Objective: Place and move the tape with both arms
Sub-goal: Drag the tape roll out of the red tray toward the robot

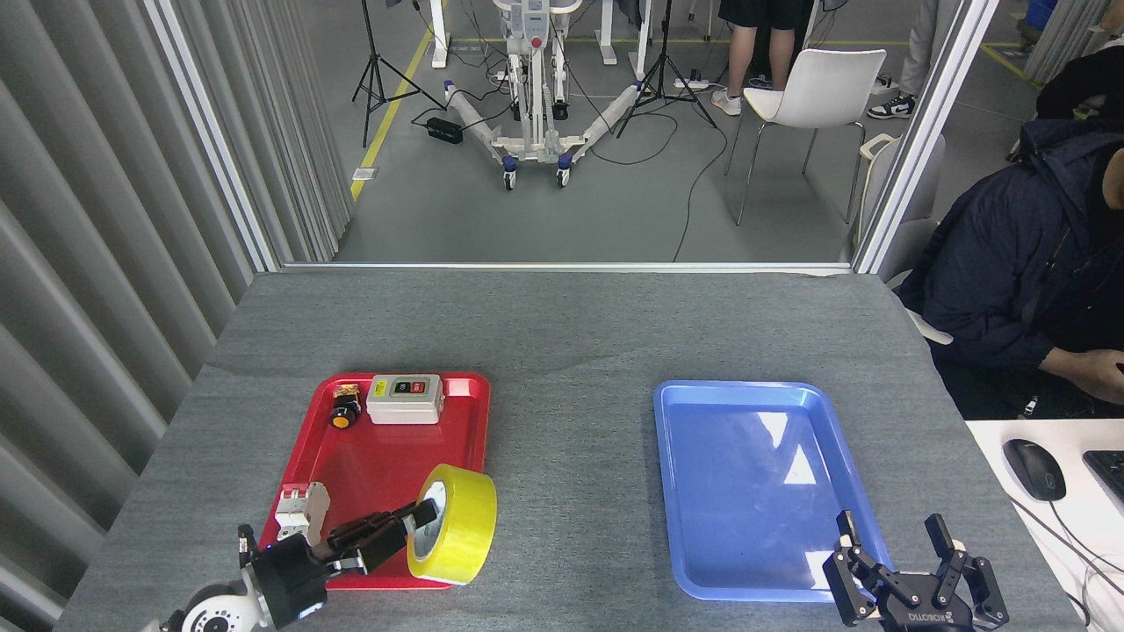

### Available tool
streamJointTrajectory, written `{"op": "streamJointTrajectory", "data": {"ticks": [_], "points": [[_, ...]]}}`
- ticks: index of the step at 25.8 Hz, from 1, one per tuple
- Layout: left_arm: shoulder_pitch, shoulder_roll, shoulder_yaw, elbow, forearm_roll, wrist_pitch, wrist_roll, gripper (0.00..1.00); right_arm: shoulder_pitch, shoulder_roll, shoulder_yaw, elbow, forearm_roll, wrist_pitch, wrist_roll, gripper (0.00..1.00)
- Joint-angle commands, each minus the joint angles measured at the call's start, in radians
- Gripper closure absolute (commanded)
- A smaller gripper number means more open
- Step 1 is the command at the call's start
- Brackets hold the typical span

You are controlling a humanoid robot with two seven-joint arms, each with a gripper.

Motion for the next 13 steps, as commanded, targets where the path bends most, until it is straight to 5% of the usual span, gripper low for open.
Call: {"op": "streamJointTrajectory", "data": {"ticks": [1,7,10,13], "points": [[0.102,-0.003,-0.054,-0.047,0.008,-0.013,-0.017,1.00,0.007,-0.007,0.002,-0.001,0.000,-0.004,0.000,0.00],[0.116,-0.078,-0.078,-0.109,0.034,-0.013,-0.045,1.00,0.020,-0.053,-0.003,-0.003,-0.028,-0.096,0.006,0.00],[0.114,-0.088,-0.081,-0.132,0.104,-0.013,-0.066,1.00,0.049,-0.061,-0.001,0.003,-0.147,-0.176,0.021,0.00],[0.121,-0.099,-0.080,-0.161,0.155,-0.013,-0.065,1.00,0.061,-0.088,-0.003,0.031,-0.370,-0.314,0.150,0.00]]}}
